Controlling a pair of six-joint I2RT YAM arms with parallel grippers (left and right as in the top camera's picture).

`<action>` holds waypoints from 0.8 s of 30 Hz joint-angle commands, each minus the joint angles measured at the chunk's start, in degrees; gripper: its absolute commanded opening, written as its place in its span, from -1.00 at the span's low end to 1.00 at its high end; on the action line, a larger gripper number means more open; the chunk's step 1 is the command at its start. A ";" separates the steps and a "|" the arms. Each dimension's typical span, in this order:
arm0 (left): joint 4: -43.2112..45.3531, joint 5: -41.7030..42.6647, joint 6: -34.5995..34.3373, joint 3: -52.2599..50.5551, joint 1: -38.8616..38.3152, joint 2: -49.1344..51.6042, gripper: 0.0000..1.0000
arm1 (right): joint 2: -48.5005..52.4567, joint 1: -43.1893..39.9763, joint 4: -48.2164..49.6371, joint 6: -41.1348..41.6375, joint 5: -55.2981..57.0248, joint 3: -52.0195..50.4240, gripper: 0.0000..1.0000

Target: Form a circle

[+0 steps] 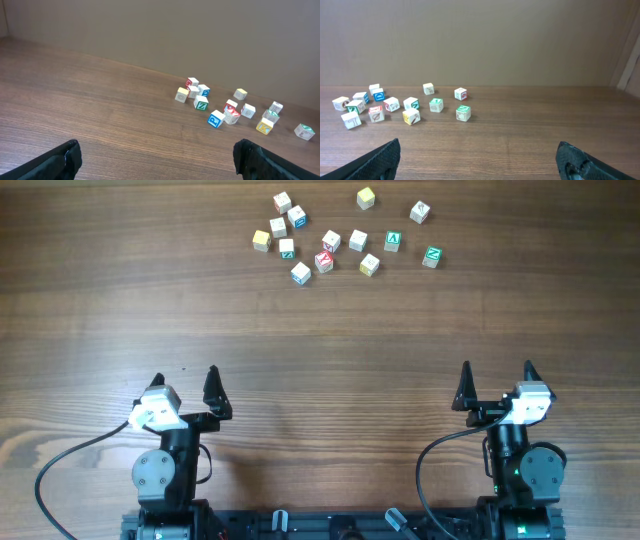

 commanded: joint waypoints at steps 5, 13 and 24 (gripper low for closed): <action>-0.07 0.90 1.14 -0.35 -0.26 -0.50 1.00 | -0.61 0.22 0.13 -1.01 -0.92 -0.09 0.99; 0.92 3.45 1.11 -0.28 -0.28 -0.50 1.00 | -0.61 0.22 0.15 -0.98 -0.92 -0.09 0.99; -3.72 7.58 1.14 10.67 -0.28 3.10 0.99 | -0.61 0.22 0.13 -1.01 -0.92 -0.09 1.00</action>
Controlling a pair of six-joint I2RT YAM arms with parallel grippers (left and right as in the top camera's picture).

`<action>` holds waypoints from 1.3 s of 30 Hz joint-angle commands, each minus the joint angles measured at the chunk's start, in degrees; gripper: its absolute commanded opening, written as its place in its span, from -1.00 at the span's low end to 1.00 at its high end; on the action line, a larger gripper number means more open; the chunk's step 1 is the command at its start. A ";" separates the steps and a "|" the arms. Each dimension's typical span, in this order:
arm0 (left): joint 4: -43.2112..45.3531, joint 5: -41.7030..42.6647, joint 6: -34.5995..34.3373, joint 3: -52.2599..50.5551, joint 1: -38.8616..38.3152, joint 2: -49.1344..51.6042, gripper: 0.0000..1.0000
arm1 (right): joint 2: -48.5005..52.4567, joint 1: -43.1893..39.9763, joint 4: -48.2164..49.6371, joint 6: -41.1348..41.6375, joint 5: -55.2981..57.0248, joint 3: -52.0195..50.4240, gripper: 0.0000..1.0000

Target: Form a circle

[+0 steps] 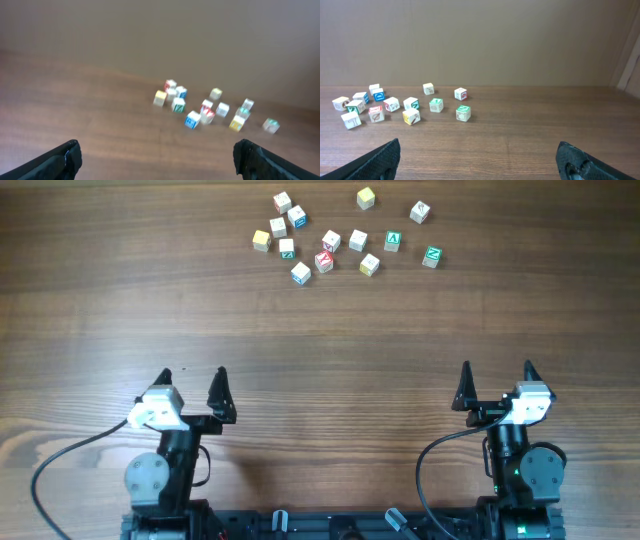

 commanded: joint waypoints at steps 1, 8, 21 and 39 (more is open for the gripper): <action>-1.36 1.20 1.14 7.04 -0.28 3.85 1.00 | -0.61 0.22 0.15 -1.01 -0.90 -0.09 0.99; -4.31 5.31 1.14 23.56 -0.28 20.96 0.99 | -0.61 0.22 0.15 -1.01 -0.90 -0.09 0.99; -20.31 5.33 4.61 61.53 -10.78 59.67 1.00 | -0.61 0.22 0.13 -0.98 -0.90 -0.09 0.99; -2.75 0.48 15.23 66.23 -16.50 100.69 1.00 | -0.61 0.22 0.15 -1.01 -0.90 -0.09 0.99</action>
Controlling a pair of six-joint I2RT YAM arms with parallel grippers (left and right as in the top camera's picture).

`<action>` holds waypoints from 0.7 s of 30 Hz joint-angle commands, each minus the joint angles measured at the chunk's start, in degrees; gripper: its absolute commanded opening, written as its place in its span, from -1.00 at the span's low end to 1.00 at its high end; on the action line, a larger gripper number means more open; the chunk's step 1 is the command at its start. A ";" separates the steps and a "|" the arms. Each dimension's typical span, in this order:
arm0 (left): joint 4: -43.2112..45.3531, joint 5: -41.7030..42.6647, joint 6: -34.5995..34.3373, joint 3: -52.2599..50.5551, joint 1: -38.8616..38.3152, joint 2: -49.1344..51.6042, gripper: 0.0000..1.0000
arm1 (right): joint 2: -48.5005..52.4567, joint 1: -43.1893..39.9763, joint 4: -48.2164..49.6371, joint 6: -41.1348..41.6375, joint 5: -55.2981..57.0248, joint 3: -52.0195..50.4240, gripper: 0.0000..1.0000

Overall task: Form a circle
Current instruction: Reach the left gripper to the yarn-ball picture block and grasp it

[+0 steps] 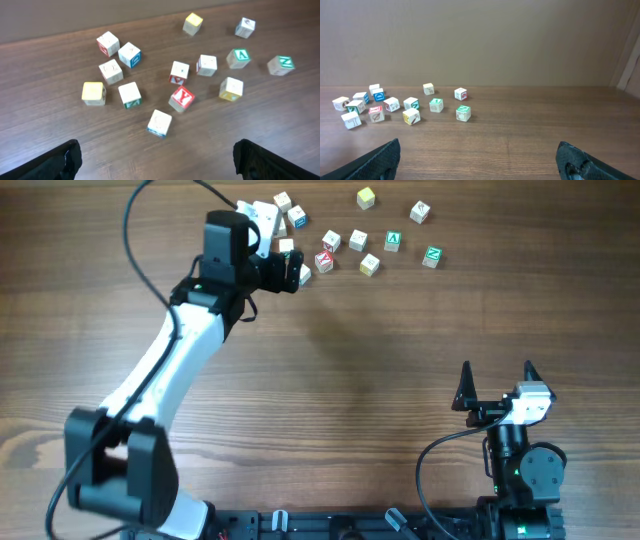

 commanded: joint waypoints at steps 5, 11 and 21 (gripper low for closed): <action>7.34 -0.37 2.34 0.76 -0.39 10.84 1.00 | -0.50 0.22 0.22 -1.01 -0.90 -0.07 0.99; 11.19 0.31 3.82 0.76 -0.46 17.00 1.00 | -0.50 0.22 0.22 -0.98 -0.90 -0.07 0.99; 18.16 2.91 5.38 0.79 -1.60 23.67 0.99 | -0.50 0.22 0.22 -1.01 -0.90 -0.07 0.99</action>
